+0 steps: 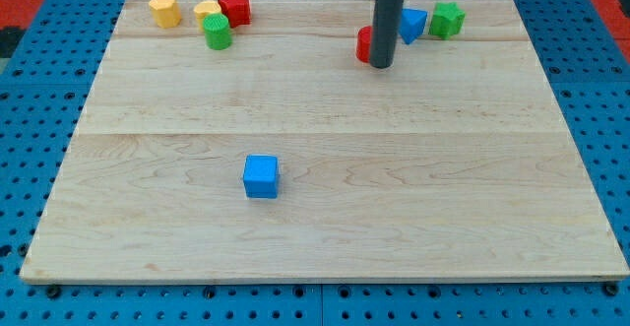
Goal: Slide the blue cube into the bottom of the green star
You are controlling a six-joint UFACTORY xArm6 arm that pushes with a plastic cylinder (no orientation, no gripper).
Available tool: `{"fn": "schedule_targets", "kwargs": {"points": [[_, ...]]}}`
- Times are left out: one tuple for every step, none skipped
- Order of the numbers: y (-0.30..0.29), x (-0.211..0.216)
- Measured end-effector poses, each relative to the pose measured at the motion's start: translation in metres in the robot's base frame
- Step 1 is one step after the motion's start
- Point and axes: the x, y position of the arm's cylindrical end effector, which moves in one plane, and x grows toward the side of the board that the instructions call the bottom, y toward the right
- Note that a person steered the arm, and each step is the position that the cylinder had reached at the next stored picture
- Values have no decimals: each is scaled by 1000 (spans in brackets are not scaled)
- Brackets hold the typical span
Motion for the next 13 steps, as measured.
{"fn": "schedule_targets", "kwargs": {"points": [[-47, 8], [-18, -21], [37, -28], [27, 53], [21, 161], [-49, 216], [-118, 231], [-163, 197], [-119, 147], [-69, 99], [-3, 91], [-38, 108], [-36, 153]]}}
